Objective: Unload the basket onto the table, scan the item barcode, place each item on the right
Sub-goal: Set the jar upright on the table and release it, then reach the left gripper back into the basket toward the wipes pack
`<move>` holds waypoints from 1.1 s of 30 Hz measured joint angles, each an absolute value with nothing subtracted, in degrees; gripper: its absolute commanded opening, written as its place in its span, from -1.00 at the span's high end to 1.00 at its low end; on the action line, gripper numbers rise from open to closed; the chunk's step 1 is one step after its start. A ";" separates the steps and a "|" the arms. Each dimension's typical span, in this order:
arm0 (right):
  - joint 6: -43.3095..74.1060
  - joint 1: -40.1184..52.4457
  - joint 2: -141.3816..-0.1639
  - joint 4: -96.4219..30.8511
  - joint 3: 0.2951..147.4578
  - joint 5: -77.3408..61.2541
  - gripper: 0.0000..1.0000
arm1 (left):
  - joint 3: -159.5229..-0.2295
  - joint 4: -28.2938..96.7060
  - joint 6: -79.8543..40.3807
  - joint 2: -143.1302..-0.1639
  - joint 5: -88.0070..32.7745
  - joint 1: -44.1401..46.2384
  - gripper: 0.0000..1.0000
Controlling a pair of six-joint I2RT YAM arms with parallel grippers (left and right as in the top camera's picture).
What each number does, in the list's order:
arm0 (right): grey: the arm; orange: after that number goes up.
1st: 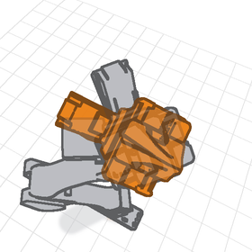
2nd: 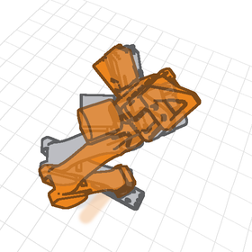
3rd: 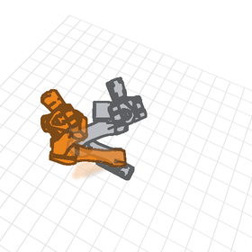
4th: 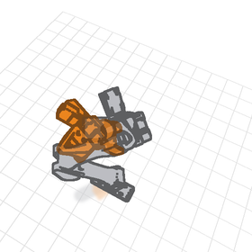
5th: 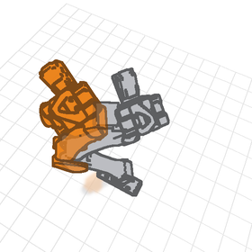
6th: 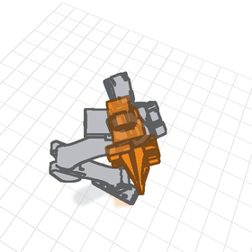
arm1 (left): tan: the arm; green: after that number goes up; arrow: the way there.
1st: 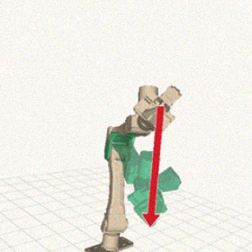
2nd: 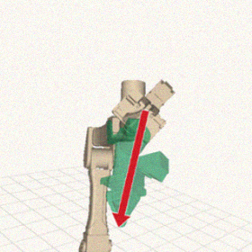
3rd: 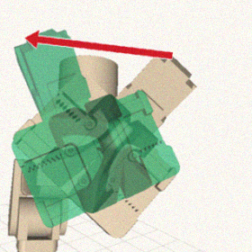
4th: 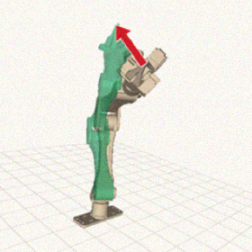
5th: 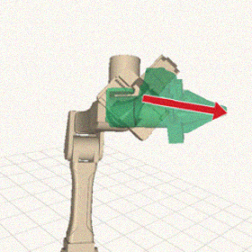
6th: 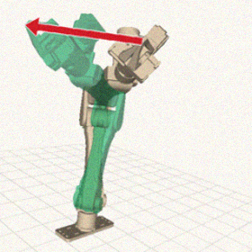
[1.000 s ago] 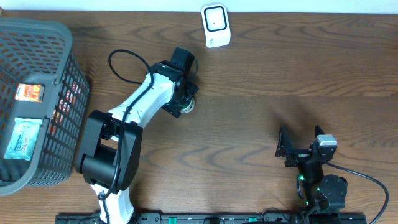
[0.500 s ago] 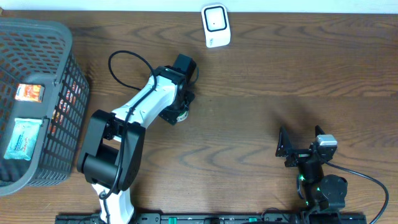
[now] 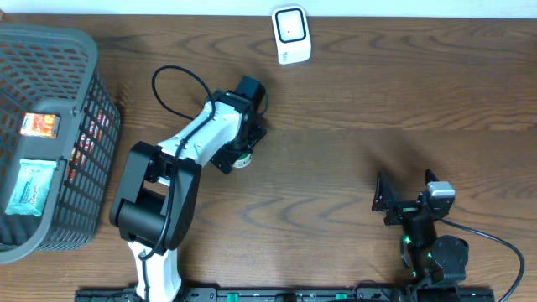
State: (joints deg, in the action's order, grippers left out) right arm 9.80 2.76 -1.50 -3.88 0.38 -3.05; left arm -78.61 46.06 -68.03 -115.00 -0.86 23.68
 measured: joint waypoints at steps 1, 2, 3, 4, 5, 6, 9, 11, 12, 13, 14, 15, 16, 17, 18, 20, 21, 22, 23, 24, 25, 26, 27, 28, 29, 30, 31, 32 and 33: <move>9.80 2.76 -1.50 -3.88 0.38 -3.05 -0.98 | -78.91 46.11 -67.22 -114.98 -0.86 23.68 -0.96; 9.80 2.76 -1.50 -3.86 0.38 -3.05 -0.99 | -79.40 46.09 -66.37 -114.85 -0.86 23.68 -0.96; 9.82 2.76 -1.50 -3.88 0.38 -3.05 -0.99 | -79.90 46.06 -65.47 -114.56 -0.84 23.68 -0.96; 9.80 2.76 -1.50 -3.86 0.38 -3.05 -0.99 | -80.47 46.11 -64.42 -113.93 -0.69 23.68 -0.96; 9.80 2.76 -1.50 -3.86 0.38 -3.03 -0.98 | -80.97 46.15 -63.37 -113.01 -0.56 23.66 -0.96; 9.80 2.76 -1.50 -3.86 0.38 -3.05 -0.98 | -81.65 46.19 -62.11 -111.53 -0.38 23.62 -0.96; 9.80 2.76 -1.50 -3.86 0.38 -3.05 -0.99 | -85.12 46.24 -56.66 -104.79 0.03 23.18 -0.96; 9.80 2.76 -1.50 -3.86 0.38 -3.05 -0.99 | -87.72 46.09 -53.32 -100.25 0.30 22.63 -0.96; 9.80 2.76 -1.50 -3.88 0.38 -3.05 -0.99 | -89.38 46.09 -51.11 -97.12 0.60 22.09 -0.95; 9.80 2.76 -1.50 -3.88 0.38 -3.05 -0.99 | -90.76 46.11 -49.30 -94.11 1.08 21.32 -0.96; 9.80 2.76 -1.50 -3.88 0.38 -3.05 -0.99 | -92.05 46.30 -47.51 -90.80 1.89 20.14 -0.96; 9.80 2.76 -1.50 -3.86 0.38 -3.05 -0.98 | -92.95 46.37 -45.95 -87.94 2.59 18.81 -0.96; 9.80 2.76 -1.50 -3.86 0.38 -3.05 -0.99 | -93.73 46.52 -44.40 -84.73 3.53 16.78 -0.96; 9.80 2.76 -1.50 -3.86 0.38 -3.05 -0.99 | -94.28 46.89 -43.07 -81.58 4.56 14.28 -0.96; 9.80 2.76 -1.50 -3.88 0.38 -3.05 -0.99 | -94.61 47.68 -42.13 -79.15 5.48 11.92 -0.96; 9.80 2.76 -1.50 -3.86 0.38 -3.05 -0.99 | -94.85 50.24 -40.62 -74.48 7.42 5.30 -0.96; 9.80 2.76 -1.50 -3.86 0.38 -3.05 -0.99 | -94.85 51.64 -40.21 -73.08 7.94 2.20 -0.96; 9.82 2.76 -1.50 -3.86 0.38 -3.05 -0.99 | -94.87 53.08 -39.88 -71.90 8.60 -1.54 -0.96; 9.80 2.76 -1.50 -3.86 0.38 -3.05 -0.99 | -94.87 54.41 -39.57 -71.26 9.21 -4.73 -0.96; 9.80 2.76 -1.50 -3.86 0.38 -3.05 -0.99 | -94.87 55.83 -39.18 -71.00 9.54 -8.25 -0.96; 9.80 2.76 -1.50 -3.88 0.38 -3.05 -0.98 | -94.85 57.23 -38.89 -71.11 9.76 -11.57 -0.95; 9.80 2.76 -1.50 -3.86 0.38 -3.05 -0.98 | -94.85 58.28 -38.72 -71.59 9.98 -14.55 -0.96; 9.82 2.76 -1.50 -3.88 0.38 -3.05 -0.99 | -94.85 59.18 -38.63 -72.10 10.20 -16.69 -0.96; 9.80 2.76 -1.50 -3.86 0.38 -3.05 -0.99 | -94.83 60.16 -38.39 -72.77 10.41 -18.68 -0.96; 9.80 2.76 -1.50 -3.86 0.38 -3.05 -0.98 | -94.76 60.60 -38.09 -73.17 10.46 -19.73 -0.96; 9.80 2.76 -1.50 -3.86 0.38 -3.05 -0.98 | -94.54 61.65 -37.19 -74.17 10.57 -21.93 -0.96; 9.80 2.76 -1.50 -3.88 0.38 -3.05 -0.98 | -94.41 62.11 -36.93 -74.76 10.59 -23.09 -0.96; 9.80 2.76 -1.50 -3.86 0.38 -3.05 -0.98 | -94.35 62.61 -36.60 -75.48 10.61 -24.34 -0.96; 9.80 2.76 -1.50 -3.86 0.38 -3.05 -0.98 | -94.35 62.87 -36.56 -76.27 10.66 -25.54 -0.96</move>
State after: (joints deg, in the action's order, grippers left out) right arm 9.80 2.76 -1.50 -3.86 0.38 -3.05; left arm -94.35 62.87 -36.56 -76.27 10.66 -25.54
